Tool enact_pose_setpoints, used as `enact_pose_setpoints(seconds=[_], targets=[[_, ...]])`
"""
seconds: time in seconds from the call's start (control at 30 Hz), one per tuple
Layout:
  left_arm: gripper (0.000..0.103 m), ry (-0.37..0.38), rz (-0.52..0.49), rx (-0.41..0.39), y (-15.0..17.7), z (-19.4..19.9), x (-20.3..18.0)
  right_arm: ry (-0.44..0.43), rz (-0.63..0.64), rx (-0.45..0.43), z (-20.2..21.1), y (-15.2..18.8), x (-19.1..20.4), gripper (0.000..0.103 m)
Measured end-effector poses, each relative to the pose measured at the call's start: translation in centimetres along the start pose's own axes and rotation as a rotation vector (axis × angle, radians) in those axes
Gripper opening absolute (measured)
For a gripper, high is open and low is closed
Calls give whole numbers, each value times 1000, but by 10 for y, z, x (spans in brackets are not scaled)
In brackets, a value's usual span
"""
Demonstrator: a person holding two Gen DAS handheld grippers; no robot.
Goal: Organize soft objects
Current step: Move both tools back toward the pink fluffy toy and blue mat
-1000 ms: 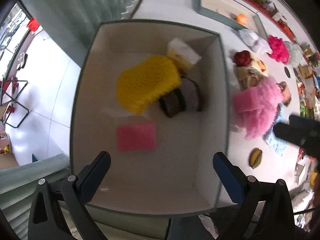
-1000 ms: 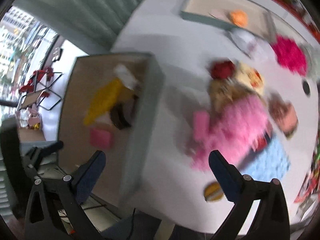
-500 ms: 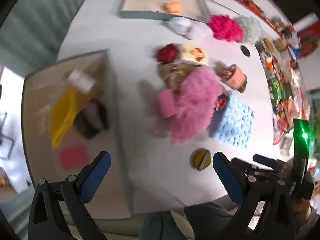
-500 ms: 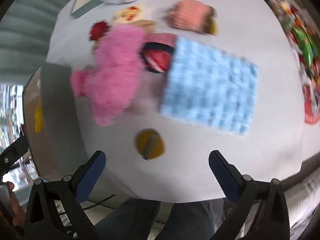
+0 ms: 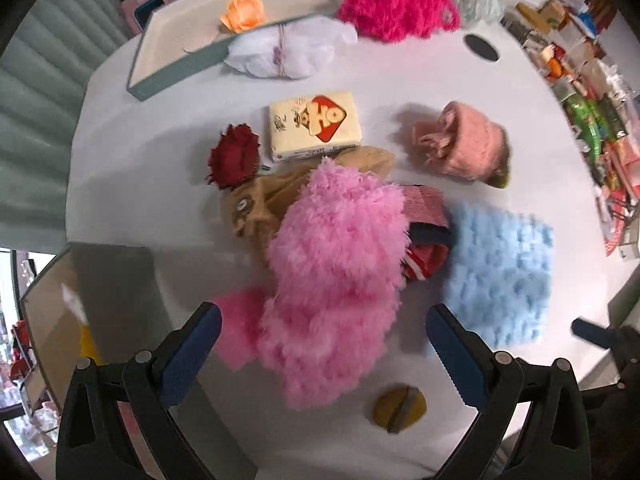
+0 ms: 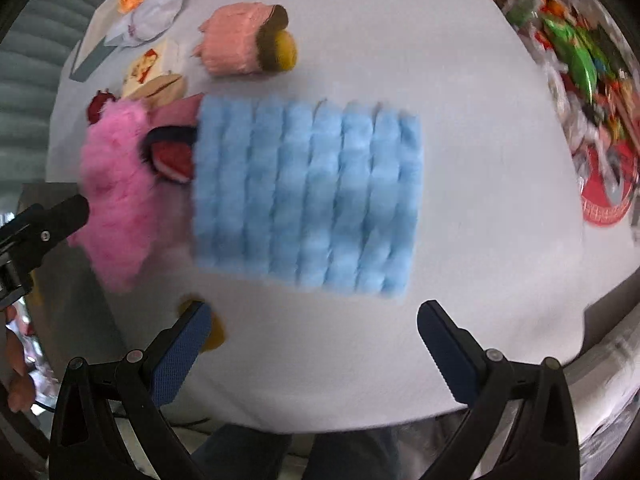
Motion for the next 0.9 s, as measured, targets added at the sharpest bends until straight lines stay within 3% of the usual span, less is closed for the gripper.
enact_pose_setpoints(seconds=[0.2, 0.3, 0.6, 0.7, 0.83, 0.9], targets=[[103, -36, 10, 49, -9, -30, -1, 87, 174, -33, -21, -34, 12, 103], [103, -52, 17, 77, -8, -44, 0, 92, 233, -42, -36, -47, 23, 103], [103, -65, 24, 180, 3, -79, -1, 160, 376, -71, -55, -57, 44, 103], [103, -37, 49, 195, 5, -82, 0, 160, 377, -83, -56, -53, 47, 103], [103, 57, 161, 242, 11, -90, 13, 165, 390, -75, -52, -41, 46, 103], [103, 53, 149, 255, 12, -90, 12, 167, 396, -60, -56, -38, 48, 103]])
Point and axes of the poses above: each gripper's, at about its wrist camera, not at the fingertips, and z roughly against the way its jaws point, x to its left, y to its underside, the point moved 9 cm from there along -z, roughly the way its jaws point, and after that the axes turned 2 degrees about y, right-handed, at the moved point
